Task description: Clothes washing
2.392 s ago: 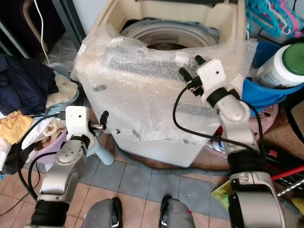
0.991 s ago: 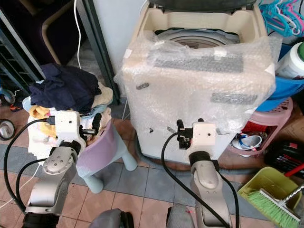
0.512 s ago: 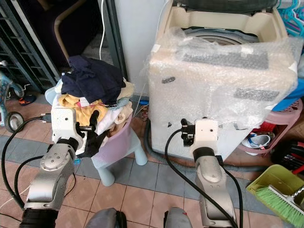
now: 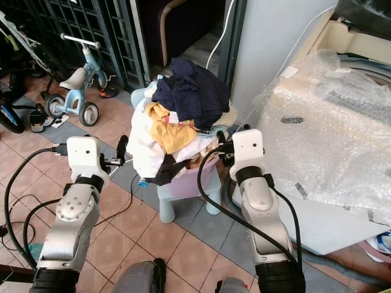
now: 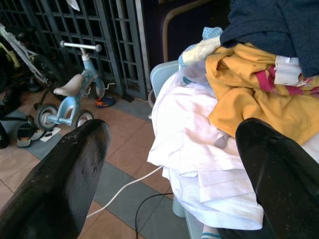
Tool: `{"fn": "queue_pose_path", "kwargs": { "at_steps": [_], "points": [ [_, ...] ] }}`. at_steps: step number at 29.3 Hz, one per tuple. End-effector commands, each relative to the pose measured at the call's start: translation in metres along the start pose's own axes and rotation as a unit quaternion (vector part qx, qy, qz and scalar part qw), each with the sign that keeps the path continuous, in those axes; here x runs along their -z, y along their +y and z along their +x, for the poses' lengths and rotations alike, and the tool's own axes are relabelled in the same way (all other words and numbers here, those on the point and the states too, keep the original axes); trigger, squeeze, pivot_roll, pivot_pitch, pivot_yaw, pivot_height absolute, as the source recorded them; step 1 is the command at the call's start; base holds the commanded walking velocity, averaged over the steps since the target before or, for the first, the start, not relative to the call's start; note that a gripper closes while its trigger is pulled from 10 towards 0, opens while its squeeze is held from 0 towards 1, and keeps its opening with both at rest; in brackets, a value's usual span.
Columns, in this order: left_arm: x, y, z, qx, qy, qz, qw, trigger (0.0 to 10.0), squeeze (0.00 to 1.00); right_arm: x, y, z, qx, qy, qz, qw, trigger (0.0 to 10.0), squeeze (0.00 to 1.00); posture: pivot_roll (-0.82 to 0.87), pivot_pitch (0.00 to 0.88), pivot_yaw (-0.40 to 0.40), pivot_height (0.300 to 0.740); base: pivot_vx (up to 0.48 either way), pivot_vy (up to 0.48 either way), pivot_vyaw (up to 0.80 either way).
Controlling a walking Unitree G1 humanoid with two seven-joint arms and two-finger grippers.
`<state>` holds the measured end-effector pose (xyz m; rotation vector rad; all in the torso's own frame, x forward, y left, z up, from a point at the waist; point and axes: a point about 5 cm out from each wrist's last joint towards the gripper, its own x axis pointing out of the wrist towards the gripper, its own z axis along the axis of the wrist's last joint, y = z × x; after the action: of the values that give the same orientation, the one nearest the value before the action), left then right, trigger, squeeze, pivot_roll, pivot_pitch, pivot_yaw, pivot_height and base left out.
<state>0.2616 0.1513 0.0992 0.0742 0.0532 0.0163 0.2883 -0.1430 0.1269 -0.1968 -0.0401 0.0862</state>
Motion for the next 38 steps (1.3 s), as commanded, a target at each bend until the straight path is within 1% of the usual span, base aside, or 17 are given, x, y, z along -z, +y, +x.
{"fn": "queue_pose_path", "kwargs": {
  "at_steps": [1, 3, 7, 9, 11, 12, 14, 17, 21, 22, 25, 28, 30, 31, 32, 33, 38],
  "points": [
    [0.000, 0.009, -0.004, -0.021, 0.001, 0.005, 1.000, 10.0, 0.00, 0.008, 0.002, -0.008, -0.001, 0.012, 0.000, 1.000, 10.0, 0.00, 0.04, 0.095, 0.012, 0.740, 0.000, 0.000, 0.00],
    [0.003, 0.013, -0.007, -0.029, 0.012, 0.001, 1.000, 10.0, 0.00, 0.011, 0.004, -0.013, -0.014, 0.016, 0.020, 1.000, 10.0, 0.00, 0.04, 0.094, 0.011, 0.740, 0.000, 0.000, 0.00],
    [0.009, 0.016, -0.013, -0.029, 0.027, 0.009, 0.999, 10.0, 0.00, 0.021, -0.001, -0.028, 0.023, 0.018, -0.004, 1.000, 10.0, 0.00, 0.03, 0.099, 0.019, 0.740, 0.000, 0.000, 0.00],
    [0.009, 0.014, -0.012, -0.013, 0.027, 0.009, 1.000, 10.0, 0.00, 0.024, 0.005, -0.030, -0.025, 0.037, 0.016, 0.999, 10.0, 0.00, 0.02, 0.117, 0.024, 0.740, 0.000, 0.000, 0.00],
    [0.006, 0.011, -0.010, 0.000, 0.015, 0.001, 1.000, 10.0, 0.00, 0.019, 0.008, -0.033, -0.048, 0.024, 0.058, 0.997, 10.0, 0.00, 0.01, 0.128, 0.030, 0.740, 0.000, 0.000, 0.00],
    [0.006, 0.010, -0.010, 0.002, 0.013, -0.001, 1.000, 10.0, 0.00, 0.018, 0.007, -0.034, -0.048, 0.021, 0.061, 0.997, 10.0, 0.00, 0.00, 0.119, 0.030, 0.740, 0.000, 0.000, 0.00],
    [0.001, 0.008, -0.005, -0.006, 0.010, -0.012, 1.000, 10.0, 0.00, 0.014, -0.001, -0.031, -0.018, 0.011, 0.044, 0.999, 10.0, 0.00, -0.01, 0.127, 0.032, 0.740, 0.000, 0.000, 0.00],
    [-0.002, 0.005, -0.003, -0.004, 0.005, -0.018, 1.000, 10.0, 0.00, 0.013, -0.004, -0.029, -0.012, 0.011, 0.038, 0.999, 10.0, 0.00, -0.01, 0.129, 0.034, 0.740, 0.000, 0.000, 0.00],
    [-0.005, 0.002, -0.004, -0.001, -0.002, -0.023, 1.000, 10.0, 0.00, 0.011, -0.005, -0.028, -0.021, 0.005, -0.002, 1.000, 10.0, 0.00, -0.01, 0.132, 0.033, 0.740, 0.000, 0.000, 0.00],
    [-0.005, 0.001, -0.005, 0.003, -0.002, -0.023, 1.000, 10.0, 0.00, 0.012, -0.006, -0.027, -0.017, 0.006, -0.036, 0.999, 10.0, 0.00, -0.01, 0.129, 0.032, 0.740, 0.000, 0.000, 0.00],
    [-0.003, 0.000, -0.008, 0.005, 0.001, -0.026, 1.000, 10.0, 0.00, 0.013, -0.001, -0.026, -0.029, 0.012, -0.010, 0.999, 10.0, 0.00, -0.01, 0.125, 0.027, 0.740, 0.310, 0.000, 0.00],
    [-0.003, -0.001, -0.008, 0.005, 0.001, -0.027, 1.000, 10.0, 0.00, 0.011, 0.001, -0.022, -0.017, 0.004, -0.041, 0.999, 10.0, 0.00, -0.01, 0.122, 0.024, 0.740, 0.354, 0.000, 0.00],
    [-0.004, -0.002, -0.006, 0.006, -0.001, -0.029, 1.000, 10.0, 0.00, 0.012, 0.003, -0.020, -0.028, 0.015, -0.041, 0.999, 10.0, 0.00, -0.01, 0.122, 0.022, 0.740, 0.401, 0.000, 0.00],
    [-0.005, -0.003, -0.005, 0.007, -0.003, -0.031, 0.999, 10.0, 0.00, 0.012, 0.004, -0.020, -0.044, 0.022, -0.011, 0.999, 10.0, 0.38, 0.00, 0.126, 0.021, 0.740, 0.405, 0.000, 0.00],
    [-0.005, -0.003, -0.005, 0.008, -0.004, -0.033, 0.999, 10.0, 0.00, 0.011, 0.004, -0.021, -0.049, 0.020, 0.011, 0.999, 10.0, 0.85, 0.00, 0.124, 0.020, 0.740, 0.405, 0.000, 0.00],
    [-0.006, -0.003, -0.005, 0.009, -0.004, -0.033, 0.999, 10.0, 0.00, 0.011, 0.004, -0.020, -0.051, 0.018, 0.015, 0.998, 10.0, 1.00, 0.00, 0.122, 0.020, 0.740, 0.405, 0.000, 0.00],
    [-0.004, -0.004, -0.005, 0.008, 0.000, -0.031, 0.999, 10.0, 0.00, 0.006, -0.001, -0.016, -0.042, -0.001, 0.003, 0.999, 10.0, 1.00, 0.00, 0.112, 0.021, 0.740, 0.400, 0.000, 0.00]
  ]
}}
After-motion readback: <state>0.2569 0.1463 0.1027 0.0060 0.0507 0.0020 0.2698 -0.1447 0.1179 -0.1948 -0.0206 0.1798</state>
